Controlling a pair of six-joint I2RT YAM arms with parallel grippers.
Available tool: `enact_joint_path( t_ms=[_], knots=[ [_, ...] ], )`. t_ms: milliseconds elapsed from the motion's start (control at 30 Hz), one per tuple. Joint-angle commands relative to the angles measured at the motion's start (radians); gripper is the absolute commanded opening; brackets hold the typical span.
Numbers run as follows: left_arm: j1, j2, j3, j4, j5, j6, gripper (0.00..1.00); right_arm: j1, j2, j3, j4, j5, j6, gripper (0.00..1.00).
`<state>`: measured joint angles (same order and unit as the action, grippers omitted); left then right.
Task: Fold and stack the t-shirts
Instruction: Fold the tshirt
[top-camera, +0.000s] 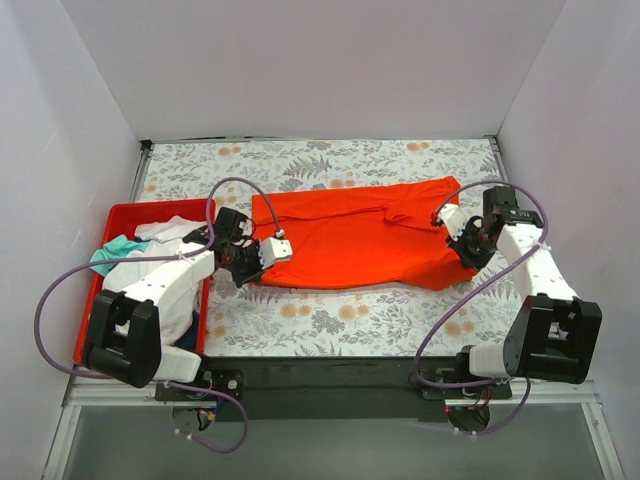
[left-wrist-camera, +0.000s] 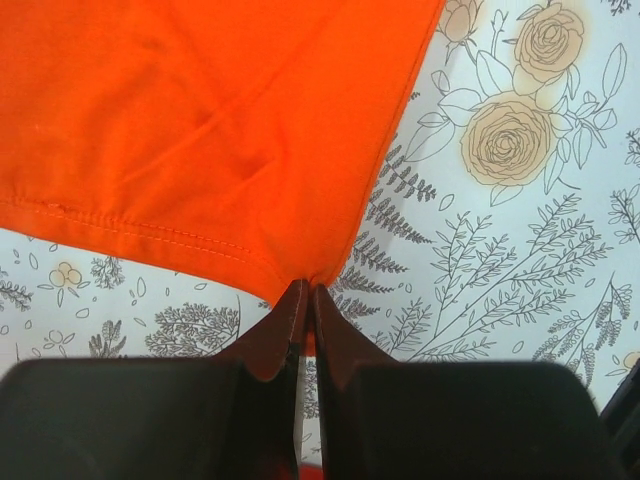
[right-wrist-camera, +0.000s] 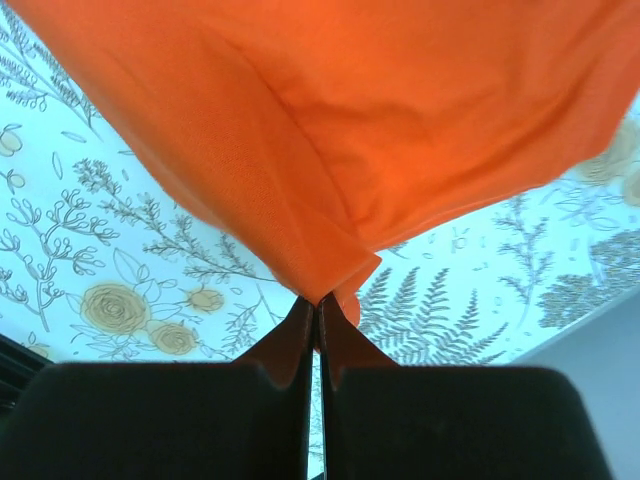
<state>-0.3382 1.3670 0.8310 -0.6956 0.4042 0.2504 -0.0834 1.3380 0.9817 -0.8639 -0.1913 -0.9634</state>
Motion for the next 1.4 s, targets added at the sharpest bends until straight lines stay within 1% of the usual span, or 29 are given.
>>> enact_joint_path(
  t_ms=[0, 200, 233, 567, 1133, 1367],
  knots=[
    [0.021, -0.009, 0.054, -0.021, 0.036, -0.013, 0.0, -0.007, 0.023, 0.095, -0.032, -0.034, 0.009, 0.01],
    [0.076, 0.046, 0.129, -0.024, 0.076, -0.036, 0.0, -0.009, 0.101, 0.196, -0.035, -0.062, 0.028, 0.01],
    [0.088, 0.062, 0.146, -0.021, 0.076, -0.039, 0.0, -0.009, 0.116, 0.233, -0.037, -0.066, 0.032, 0.01],
    [0.125, 0.187, 0.284, -0.021, 0.108, -0.068, 0.0, -0.001, 0.312, 0.448, -0.041, -0.077, 0.045, 0.01],
    [0.148, 0.28, 0.372, 0.015, 0.101, -0.074, 0.0, 0.042, 0.524, 0.695, -0.05, -0.042, 0.012, 0.01],
    [0.159, 0.307, 0.382, 0.016, 0.094, -0.066, 0.0, 0.063, 0.585, 0.75, -0.05, -0.028, 0.0, 0.01]
  ],
)
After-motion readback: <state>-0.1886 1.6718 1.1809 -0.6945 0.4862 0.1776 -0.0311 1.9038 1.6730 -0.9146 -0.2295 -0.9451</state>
